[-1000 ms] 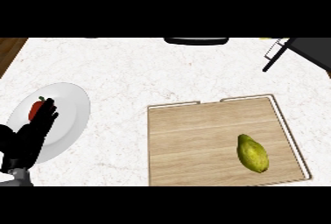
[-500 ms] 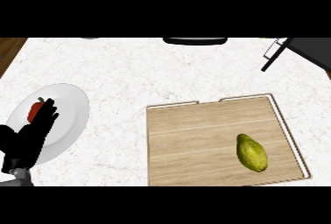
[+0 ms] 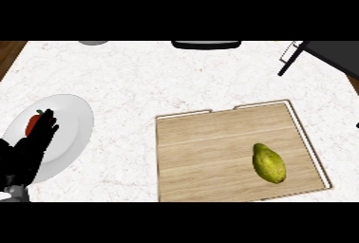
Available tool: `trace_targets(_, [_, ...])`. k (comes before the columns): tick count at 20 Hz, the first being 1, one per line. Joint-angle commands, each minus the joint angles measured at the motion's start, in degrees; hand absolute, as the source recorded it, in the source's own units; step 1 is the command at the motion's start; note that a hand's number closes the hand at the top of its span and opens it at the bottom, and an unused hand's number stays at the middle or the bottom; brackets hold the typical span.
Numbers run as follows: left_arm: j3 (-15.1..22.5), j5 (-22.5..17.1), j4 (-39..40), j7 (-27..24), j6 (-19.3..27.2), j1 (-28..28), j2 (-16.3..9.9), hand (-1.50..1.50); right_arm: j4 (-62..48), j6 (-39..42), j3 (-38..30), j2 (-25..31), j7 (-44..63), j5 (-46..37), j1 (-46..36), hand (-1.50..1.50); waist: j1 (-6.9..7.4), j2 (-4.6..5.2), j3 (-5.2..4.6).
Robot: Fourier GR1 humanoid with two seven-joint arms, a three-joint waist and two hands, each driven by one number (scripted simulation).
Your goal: Pick the tomato from the tray and place it in the tiered shelf
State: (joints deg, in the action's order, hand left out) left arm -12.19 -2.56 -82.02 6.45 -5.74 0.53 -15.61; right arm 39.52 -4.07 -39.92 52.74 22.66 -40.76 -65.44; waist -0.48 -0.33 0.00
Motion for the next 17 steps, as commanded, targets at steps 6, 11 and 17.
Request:
trace_targets(6, [-0.81,0.1,-1.25,0.14,1.06,1.84,0.81,0.0,17.58,12.21,-6.66,9.33,11.58,7.31,8.34,-1.5,-2.02,-0.58,-0.07])
trace_targets(11, [-2.44,-0.56,-3.13,-0.18,-0.27,5.35,-0.96,0.0,22.36,25.72,-14.6,19.19,15.56,11.56,15.88,-1.5,-2.41,-0.75,0.02])
trace_targets(17, [-2.28,-0.45,-1.83,-0.18,1.34,4.26,1.0,0.0,28.0,41.37,-30.48,24.95,16.29,16.8,24.58,-1.5,-4.84,-0.97,0.18])
